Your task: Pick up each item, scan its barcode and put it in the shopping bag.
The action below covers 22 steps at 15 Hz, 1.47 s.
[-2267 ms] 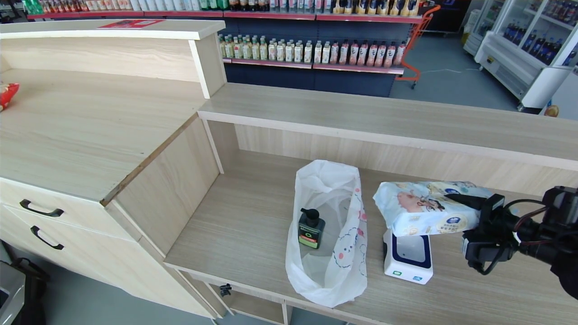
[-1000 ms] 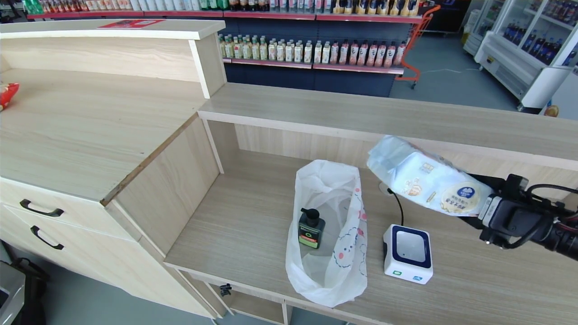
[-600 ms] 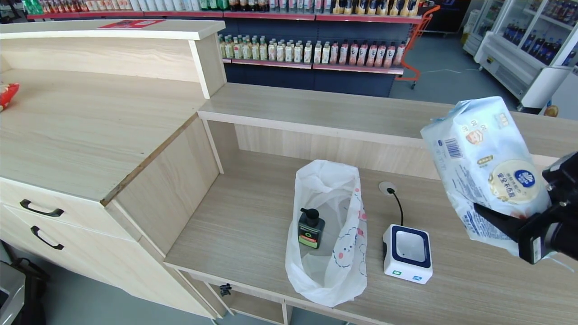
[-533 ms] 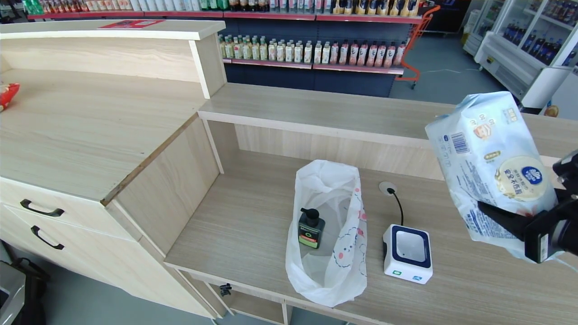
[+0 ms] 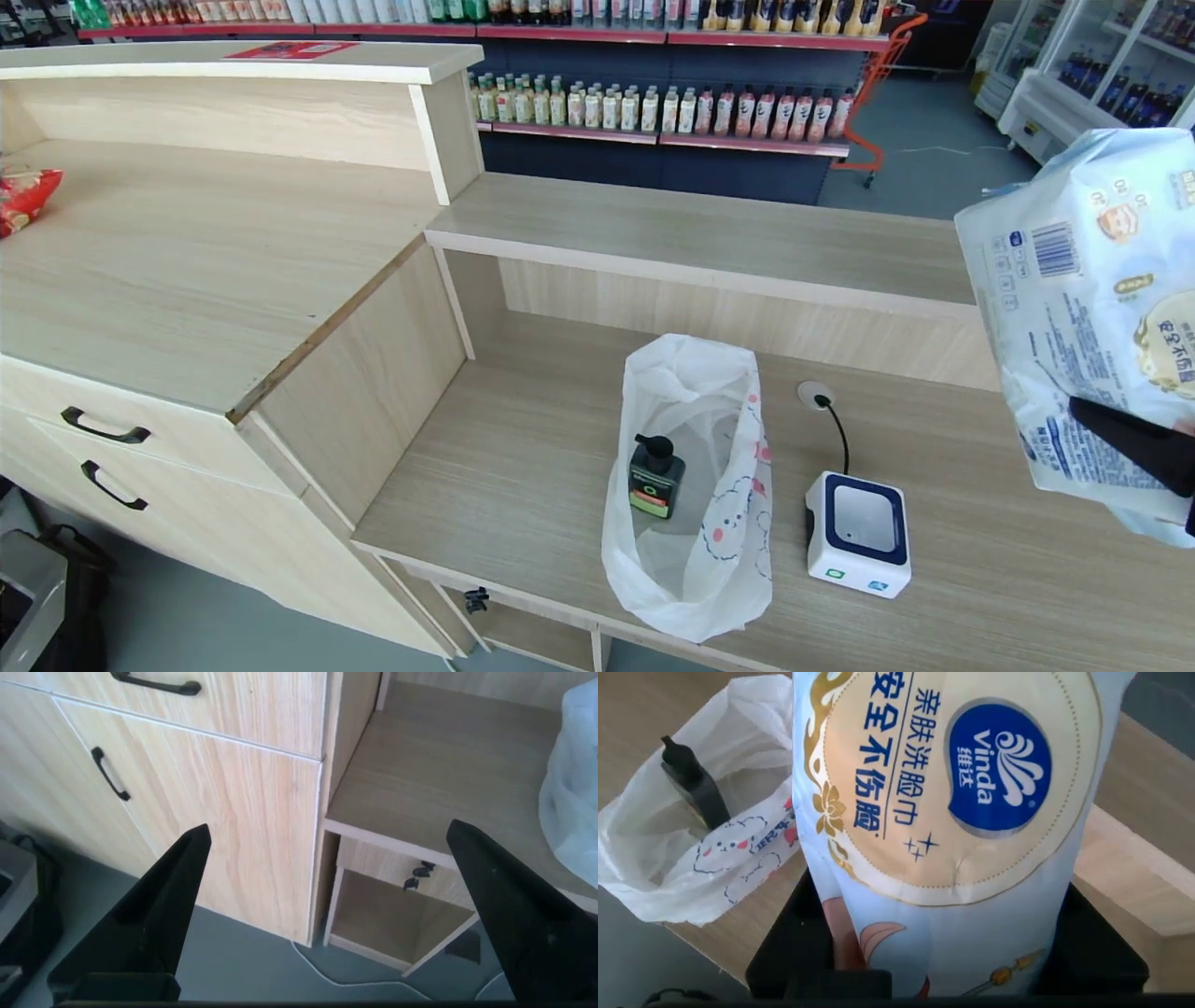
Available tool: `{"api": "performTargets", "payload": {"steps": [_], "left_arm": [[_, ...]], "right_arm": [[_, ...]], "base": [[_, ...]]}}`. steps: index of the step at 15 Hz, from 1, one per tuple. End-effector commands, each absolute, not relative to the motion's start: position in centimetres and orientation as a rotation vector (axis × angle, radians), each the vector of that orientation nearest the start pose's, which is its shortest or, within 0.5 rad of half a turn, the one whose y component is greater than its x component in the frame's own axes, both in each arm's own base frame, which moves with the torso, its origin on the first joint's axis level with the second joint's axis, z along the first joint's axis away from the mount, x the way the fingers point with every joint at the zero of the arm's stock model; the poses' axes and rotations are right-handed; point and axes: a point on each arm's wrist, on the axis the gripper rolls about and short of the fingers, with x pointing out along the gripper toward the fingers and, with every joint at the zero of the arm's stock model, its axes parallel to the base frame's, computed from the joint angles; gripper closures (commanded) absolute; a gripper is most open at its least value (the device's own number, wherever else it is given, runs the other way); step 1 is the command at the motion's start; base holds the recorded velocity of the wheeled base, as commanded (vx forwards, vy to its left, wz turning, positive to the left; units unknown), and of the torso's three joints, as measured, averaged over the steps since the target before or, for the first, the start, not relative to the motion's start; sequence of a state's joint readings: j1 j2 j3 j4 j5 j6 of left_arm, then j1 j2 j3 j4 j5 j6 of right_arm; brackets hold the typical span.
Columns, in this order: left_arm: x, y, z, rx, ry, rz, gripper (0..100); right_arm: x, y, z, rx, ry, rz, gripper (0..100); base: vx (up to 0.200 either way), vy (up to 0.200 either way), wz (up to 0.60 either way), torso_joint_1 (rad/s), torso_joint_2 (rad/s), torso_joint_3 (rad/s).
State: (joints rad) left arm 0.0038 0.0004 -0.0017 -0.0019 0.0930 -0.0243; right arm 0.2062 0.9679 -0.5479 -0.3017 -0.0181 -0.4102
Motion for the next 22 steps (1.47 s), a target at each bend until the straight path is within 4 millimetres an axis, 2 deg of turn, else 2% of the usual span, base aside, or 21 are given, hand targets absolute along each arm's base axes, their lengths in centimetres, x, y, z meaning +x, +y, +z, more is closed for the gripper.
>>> {"api": "performTargets", "payload": {"steps": [1,7,8,10,12,13,17,20,22], "left_arm": [[-2.3,0.2,7.6,-0.025,-0.004,0.097,0],[-2.3,0.2,7.6,-0.025,-0.004,0.097,0],[-2.3,0.2,7.6,-0.025,-0.004,0.097,0],[-2.3,0.2,7.6,-0.025,-0.003,0.097,0],[-2.3,0.2,7.6,-0.025,-0.004,0.097,0],[-2.3,0.2,7.6,-0.025,-0.003,0.097,0],[-2.3,0.2,7.6,-0.025,-0.004,0.095,0],[-2.3,0.2,7.6,-0.025,-0.004,0.097,0],[-2.3,0.2,7.6,-0.025,-0.004,0.095,0]], "right_arm": [[11.9,2.5,23.2,-0.423,0.08,0.214,100],[12.3,2.5,21.2,-0.384,0.26,0.238,100],[12.9,2.5,20.2,-0.325,0.371,0.232,100],[14.2,2.1,19.0,-0.236,0.472,0.18,100],[15.7,1.9,18.6,-0.16,0.486,0.134,100],[17.2,1.5,18.0,-0.101,0.492,0.09,100],[19.1,0.1,16.0,-0.078,0.565,0.013,100],[21.8,-0.8,12.8,-0.067,0.592,-0.027,100],[23.1,-0.9,11.5,-0.067,0.607,-0.026,100]], "base": [[0.0,0.0,0.6,0.012,0.0,0.002],[0.0,0.0,0.6,0.004,0.0,0.0],[0.0,0.0,0.0,0.0,0.0,0.0],[0.0,0.0,0.0,0.0,0.0,0.0],[0.0,0.0,0.0,0.0,0.0,0.0],[0.0,0.0,0.0,0.0,0.0,0.0],[0.0,0.0,0.0,0.0,0.0,0.0],[0.0,0.0,0.0,0.0,0.0,0.0],[0.0,0.0,0.0,0.0,0.0,0.0]]}}
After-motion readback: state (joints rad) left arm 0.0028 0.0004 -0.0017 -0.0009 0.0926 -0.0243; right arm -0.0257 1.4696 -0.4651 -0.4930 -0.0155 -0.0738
